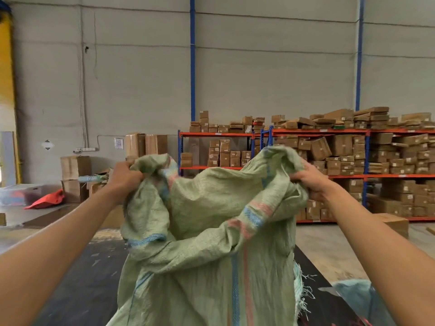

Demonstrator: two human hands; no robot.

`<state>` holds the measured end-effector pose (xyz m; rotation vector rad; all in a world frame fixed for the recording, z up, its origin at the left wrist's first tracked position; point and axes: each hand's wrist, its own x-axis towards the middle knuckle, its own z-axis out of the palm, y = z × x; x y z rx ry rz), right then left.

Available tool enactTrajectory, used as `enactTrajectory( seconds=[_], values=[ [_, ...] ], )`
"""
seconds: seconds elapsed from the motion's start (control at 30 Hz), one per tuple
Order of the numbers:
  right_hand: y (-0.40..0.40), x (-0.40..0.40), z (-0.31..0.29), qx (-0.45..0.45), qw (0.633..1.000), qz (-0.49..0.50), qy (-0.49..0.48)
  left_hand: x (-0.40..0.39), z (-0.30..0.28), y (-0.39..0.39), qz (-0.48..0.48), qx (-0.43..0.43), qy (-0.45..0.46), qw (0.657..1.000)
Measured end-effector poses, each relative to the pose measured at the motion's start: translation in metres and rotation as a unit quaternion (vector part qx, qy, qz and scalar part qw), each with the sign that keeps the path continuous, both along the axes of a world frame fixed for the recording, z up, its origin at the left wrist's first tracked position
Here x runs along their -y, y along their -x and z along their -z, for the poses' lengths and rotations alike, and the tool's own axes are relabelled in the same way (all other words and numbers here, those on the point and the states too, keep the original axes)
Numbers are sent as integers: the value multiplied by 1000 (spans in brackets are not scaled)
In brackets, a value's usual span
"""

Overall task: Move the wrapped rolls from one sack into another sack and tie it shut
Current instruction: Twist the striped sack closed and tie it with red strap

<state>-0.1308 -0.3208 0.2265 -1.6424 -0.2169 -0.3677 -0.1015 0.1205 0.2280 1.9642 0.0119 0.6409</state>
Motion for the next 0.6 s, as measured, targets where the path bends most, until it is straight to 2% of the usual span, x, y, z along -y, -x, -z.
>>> enactTrajectory(
  seconds=[0.07, 0.1, 0.13, 0.2, 0.27, 0.33, 0.37, 0.4, 0.47, 0.53, 0.6],
  values=[
    [-8, 5, 10, -5, 971, 191, 145, -8, 11, -3, -119, 69, -149, 979],
    [-12, 10, 16, -2, 941, 295, 164, -15, 15, -3, -158, 84, -182, 967],
    [-16, 19, 22, -9, 917, 374, 139, -22, 18, -4, -191, 85, -189, 959],
    [-21, 40, 32, -40, 888, 454, 55, -38, 20, -9, -241, 63, -138, 958],
    [-25, 53, 36, -96, 892, 441, 19, -47, 19, -15, -239, 14, -81, 968],
    [-23, 49, 32, -156, 924, 349, -15, -49, 12, -21, -161, -31, 6, 986],
    [-18, 40, 29, -178, 937, 300, -13, -44, 7, -21, -94, -49, 82, 991],
    [-13, 30, 22, -197, 947, 254, 11, -35, 1, -19, -20, -74, 154, 985],
    [-1, 7, 2, -234, 947, 186, 122, -12, -17, -7, 84, -115, 226, 964],
    [3, -12, -20, -232, 935, 175, 201, 9, -38, 2, 146, -118, 230, 955],
    [0, -26, -37, -182, 923, 215, 261, 25, -54, 9, 199, -113, 236, 945]
  ],
)
